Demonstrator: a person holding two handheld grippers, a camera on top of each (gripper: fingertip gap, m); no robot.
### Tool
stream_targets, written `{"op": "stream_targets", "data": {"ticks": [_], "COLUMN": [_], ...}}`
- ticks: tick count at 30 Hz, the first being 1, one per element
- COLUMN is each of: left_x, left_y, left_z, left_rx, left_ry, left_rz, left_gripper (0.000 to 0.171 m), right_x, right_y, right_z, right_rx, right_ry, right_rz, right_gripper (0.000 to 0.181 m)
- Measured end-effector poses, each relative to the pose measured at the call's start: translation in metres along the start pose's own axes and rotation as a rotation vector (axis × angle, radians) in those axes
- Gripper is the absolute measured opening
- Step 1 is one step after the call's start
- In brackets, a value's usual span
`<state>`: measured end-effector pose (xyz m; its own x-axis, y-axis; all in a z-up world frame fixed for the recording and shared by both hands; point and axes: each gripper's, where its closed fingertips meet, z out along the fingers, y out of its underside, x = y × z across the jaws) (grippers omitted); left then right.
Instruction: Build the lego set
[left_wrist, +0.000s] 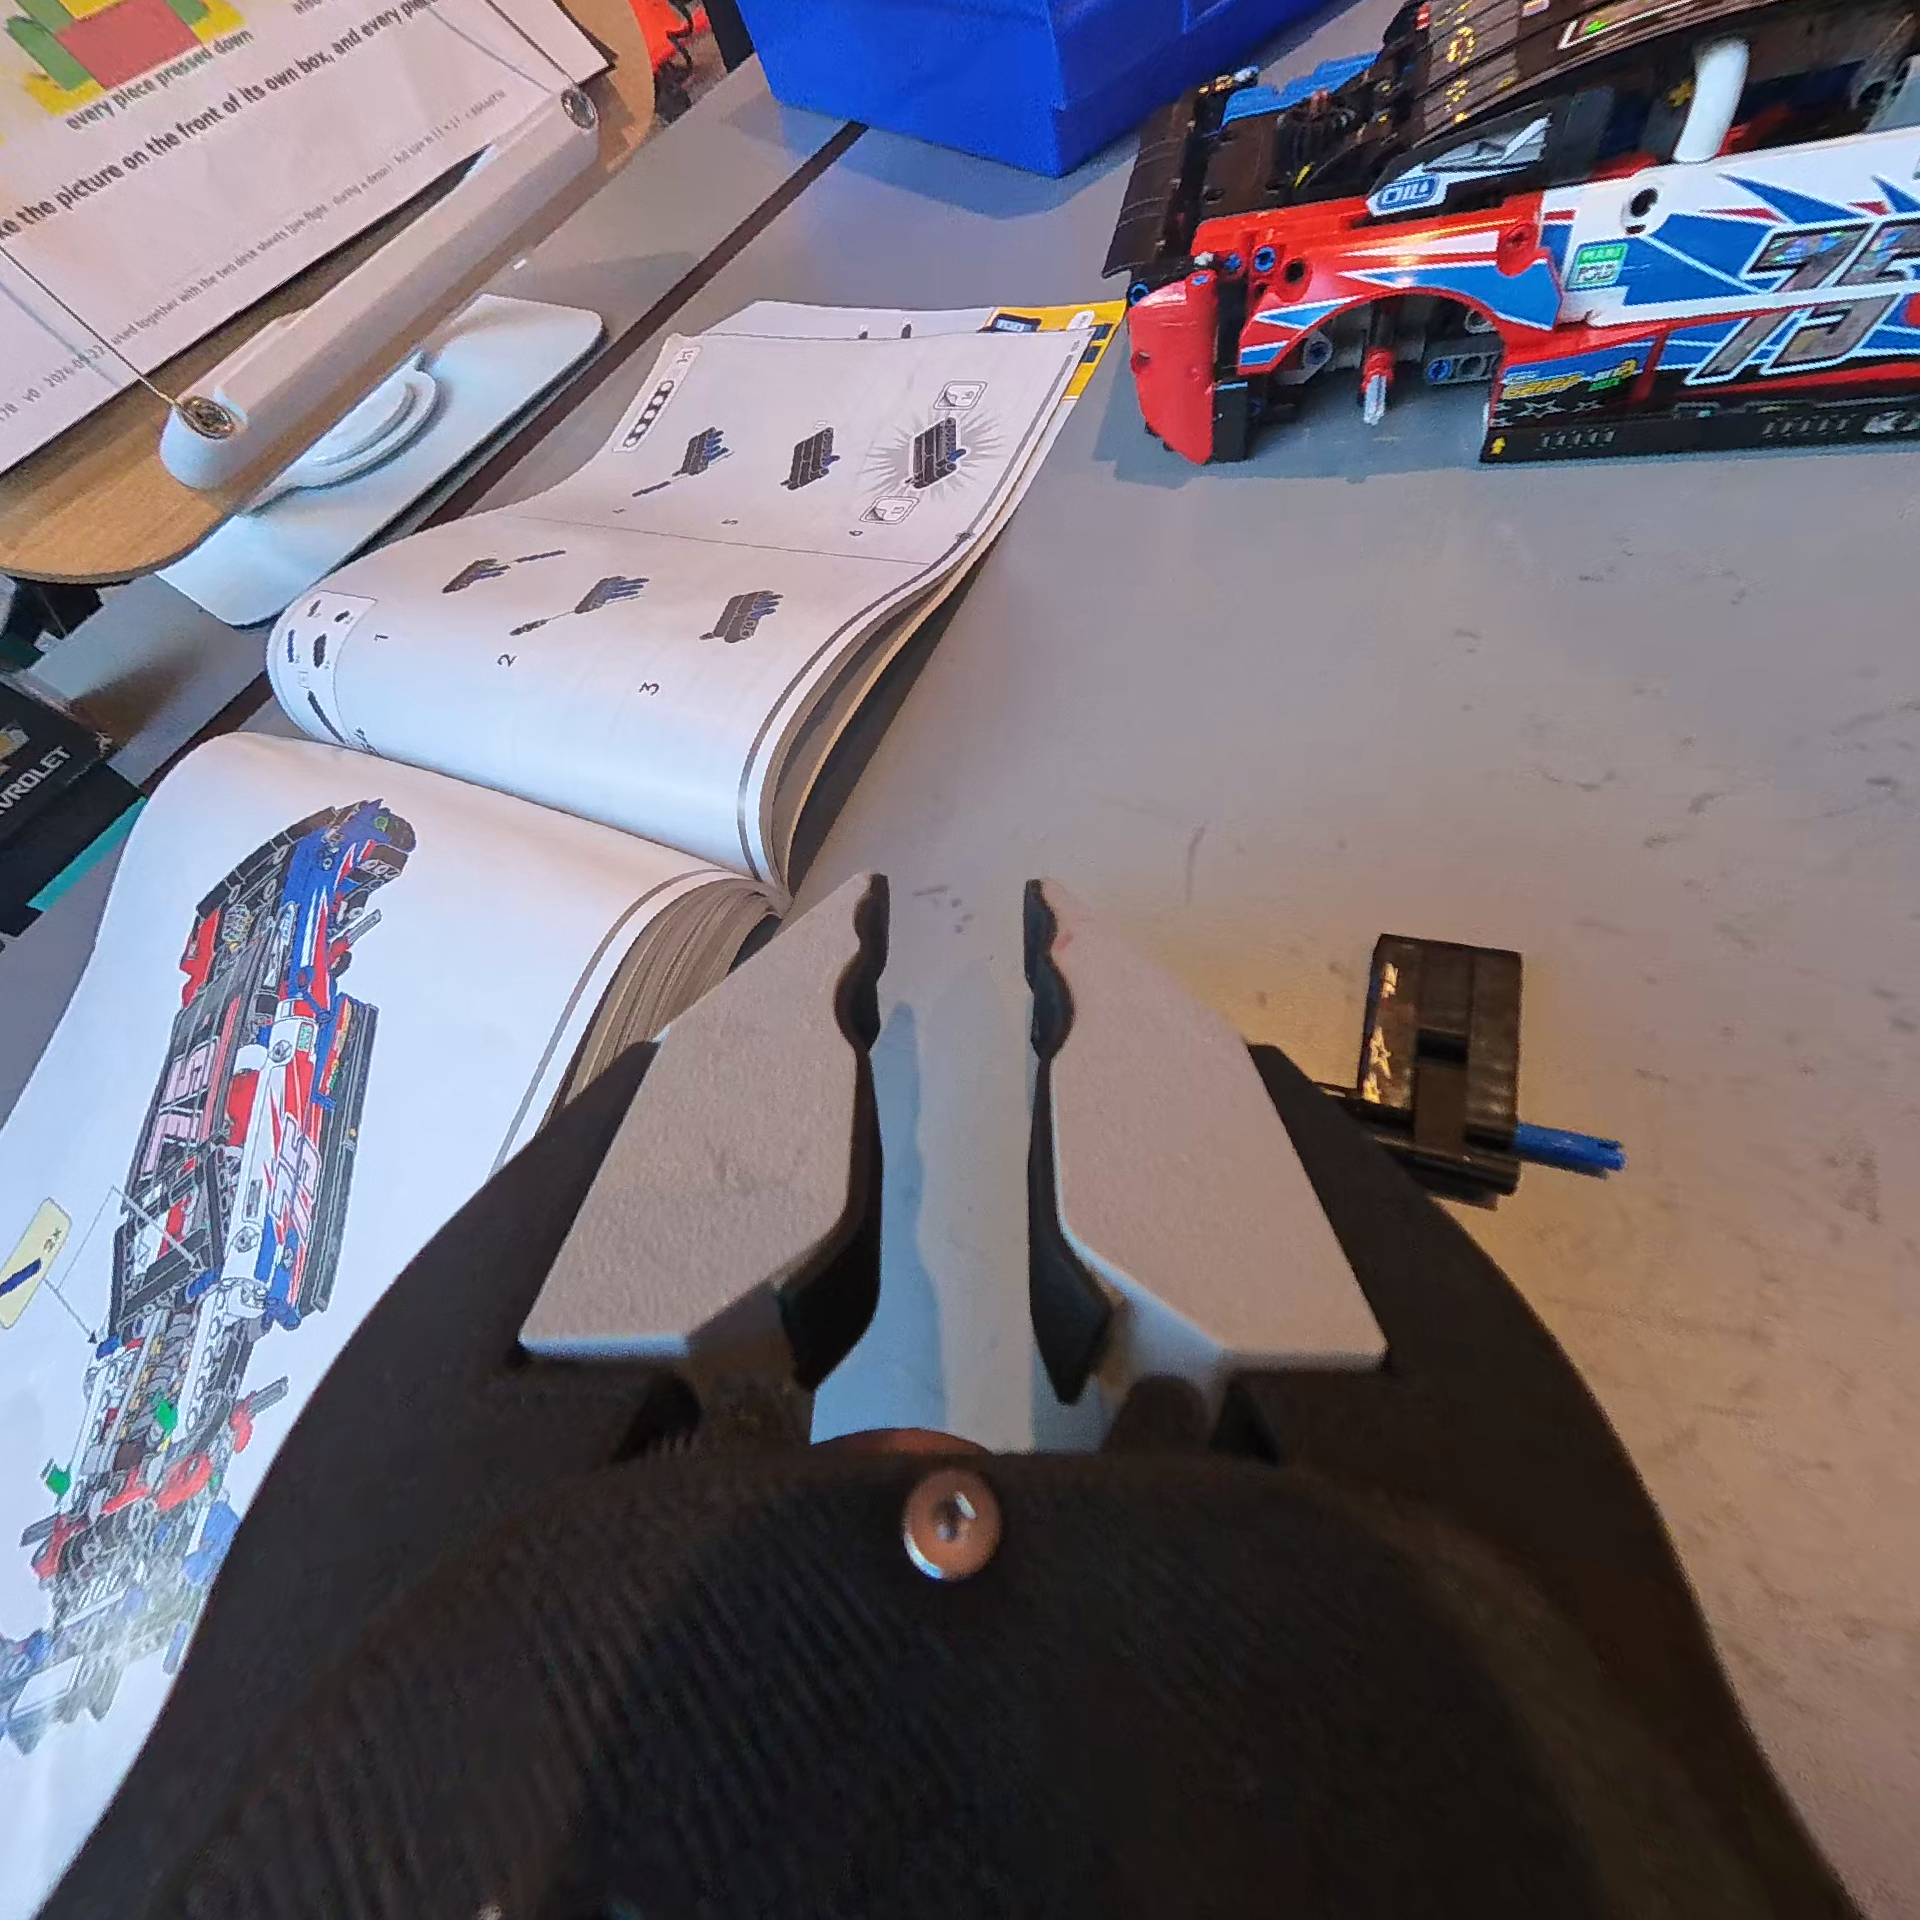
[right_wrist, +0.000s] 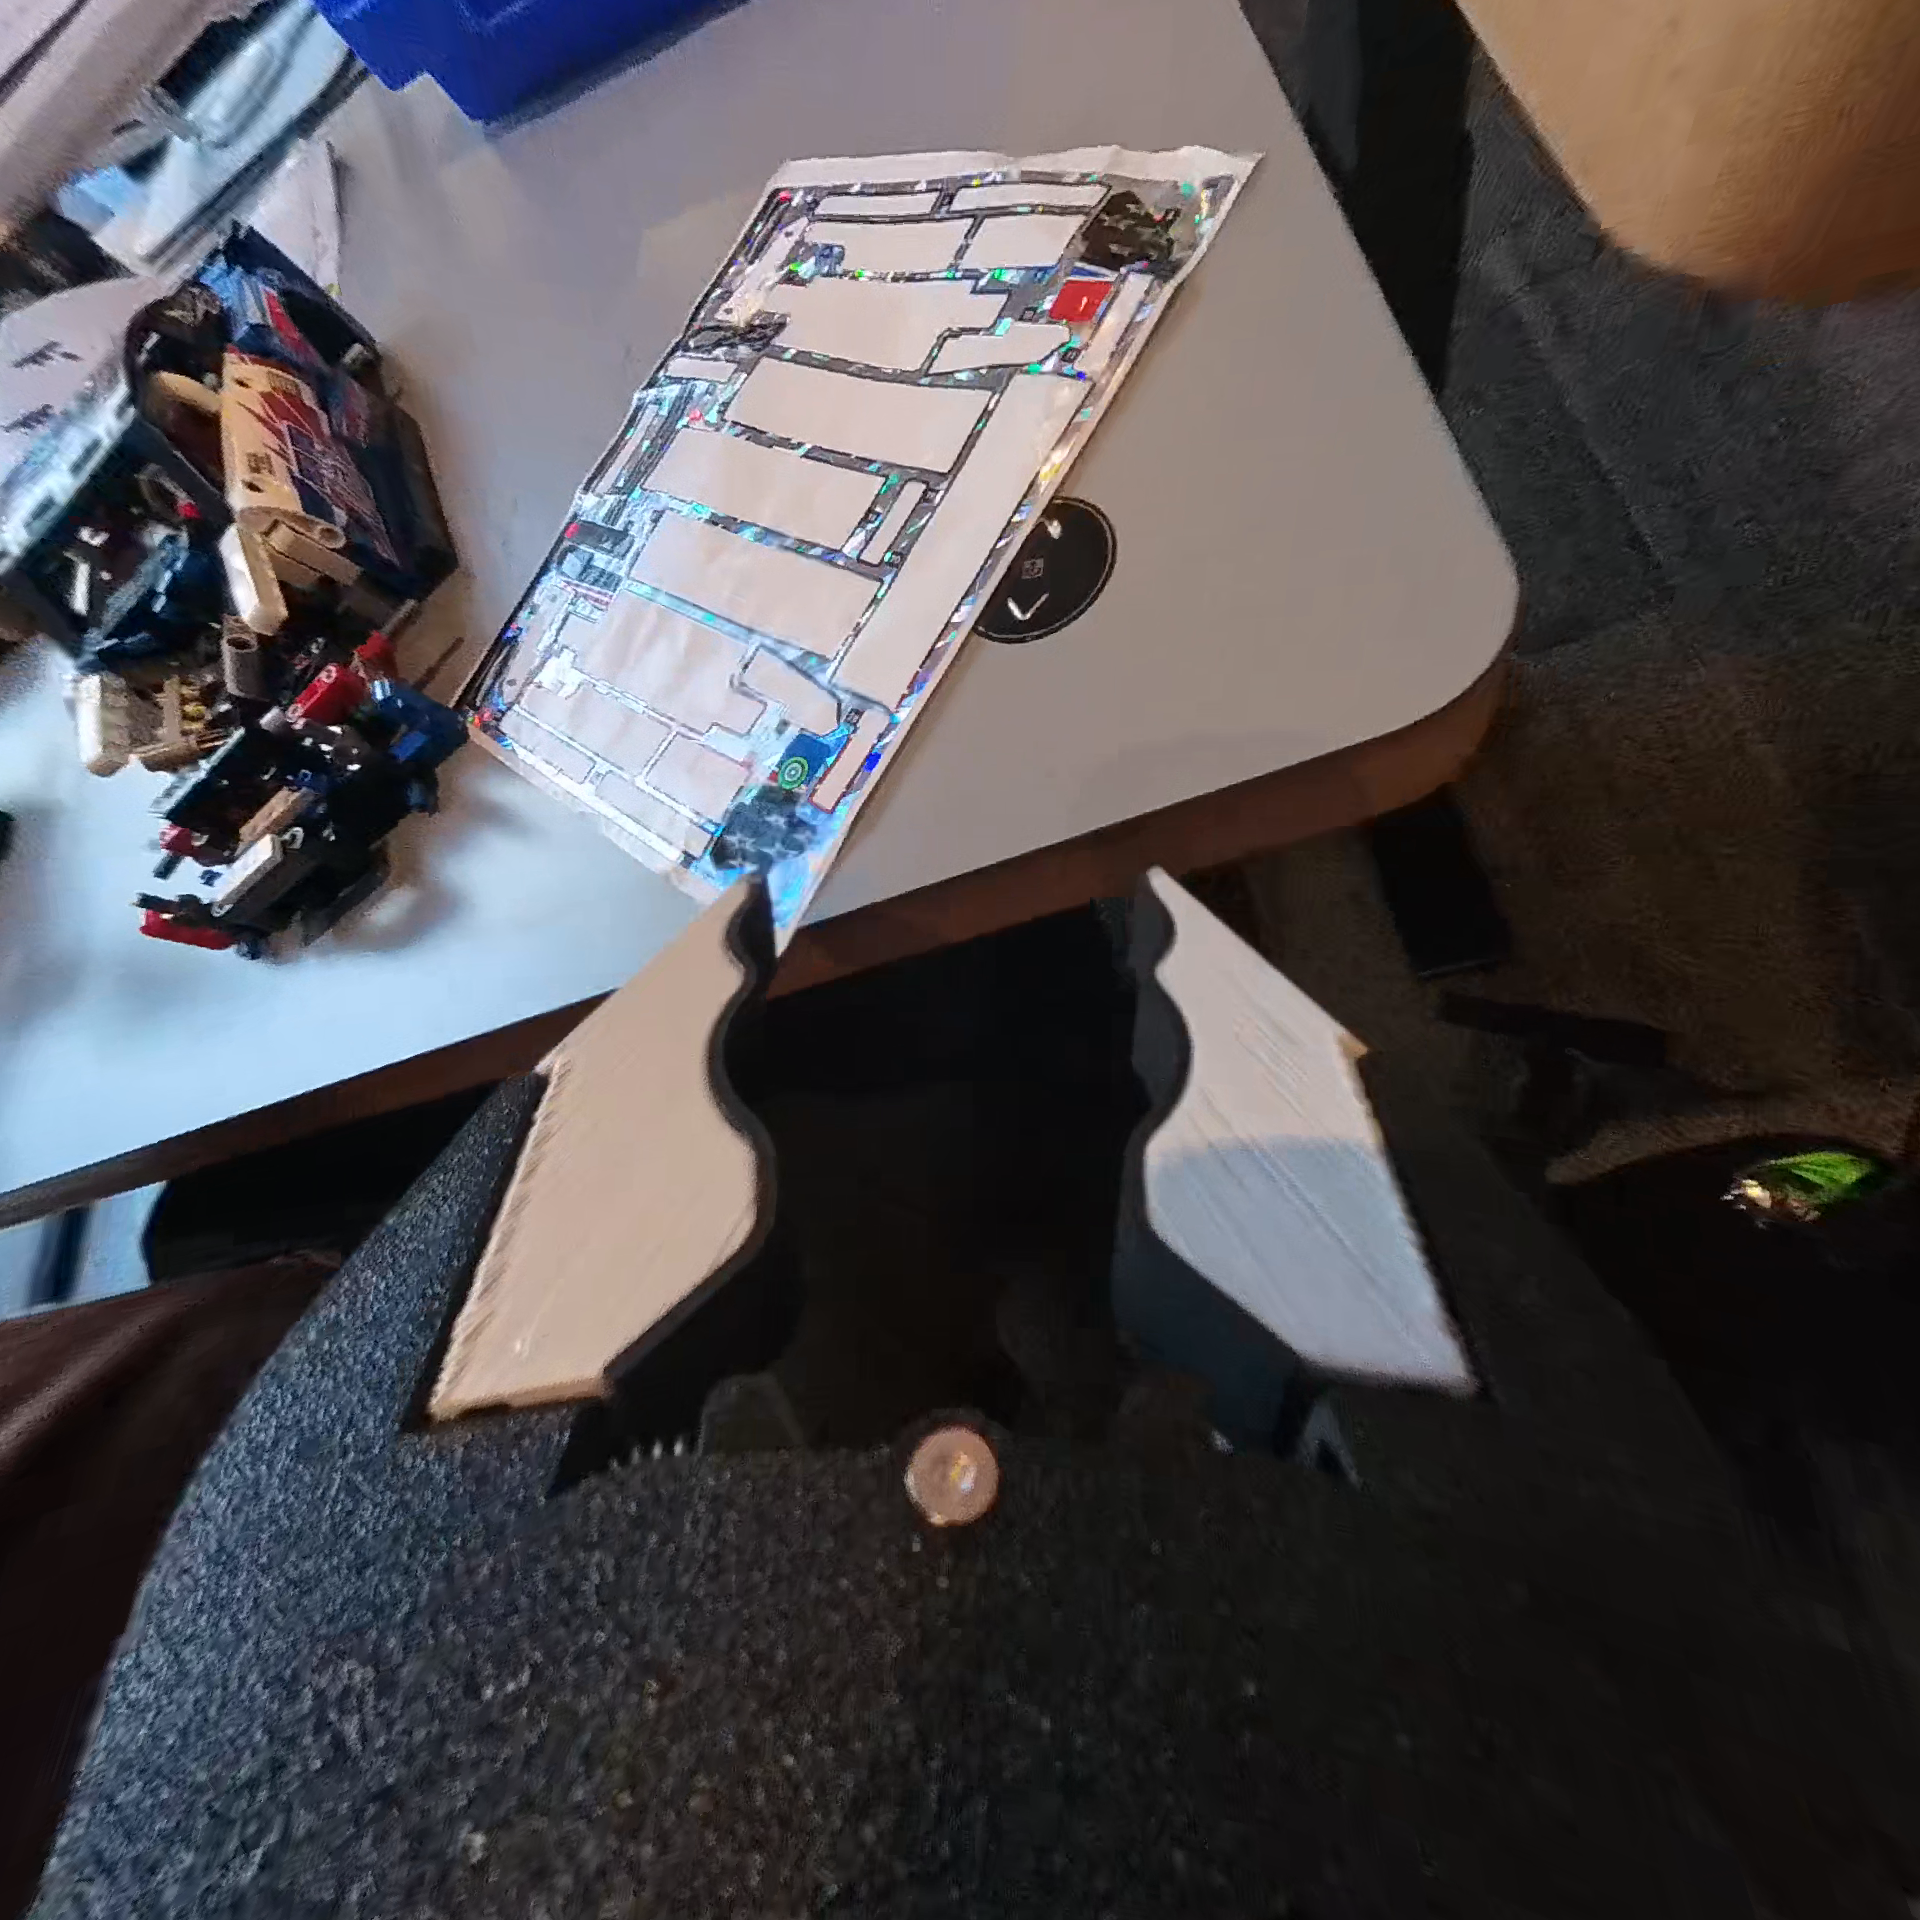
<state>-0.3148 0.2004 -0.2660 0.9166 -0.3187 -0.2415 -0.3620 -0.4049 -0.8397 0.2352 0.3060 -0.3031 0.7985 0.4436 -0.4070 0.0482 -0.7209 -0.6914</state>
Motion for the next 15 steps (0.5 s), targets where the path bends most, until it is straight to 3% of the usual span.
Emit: {"op": "stream_targets", "data": {"ticks": [3, 5, 7, 8, 11, 15], "left_x": [0.0, -0.001, -0.005, -0.006, -0.003, 0.002], "left_y": [-0.001, -0.002, -0.001, -0.001, 0.003, -0.008], "left_z": [-0.001, -0.001, -0.001, 0.001, 0.005, 0.003], "left_rx": [0.009, 0.014, 0.009, 0.0, -0.043, 0.004], "left_ry": [0.0, -0.003, -0.03, -0.031, -0.038, -0.079], "left_rz": [-0.002, -0.006, -0.021, -0.023, -0.005, 0.019], "left_gripper": [0.023, 0.023, 0.023, 0.023, 0.024, 0.016], "right_x": [-0.012, -0.023, -0.025, -0.03, -0.034, -0.013], "right_y": [0.015, 0.025, 0.026, 0.023, 0.012, 0.034], "right_z": [0.008, 0.016, 0.017, 0.013, 0.002, -0.006], "right_rx": [-0.064, -0.117, -0.137, -0.134, -0.087, -0.177], "right_ry": [-0.124, -0.217, -0.265, -0.318, -0.411, -0.321], "right_rz": [0.097, 0.114, 0.127, 0.128, 0.204, 0.17], "right_gripper": [0.066, 0.044, 0.035, 0.002, 0.0, 0.0]}}
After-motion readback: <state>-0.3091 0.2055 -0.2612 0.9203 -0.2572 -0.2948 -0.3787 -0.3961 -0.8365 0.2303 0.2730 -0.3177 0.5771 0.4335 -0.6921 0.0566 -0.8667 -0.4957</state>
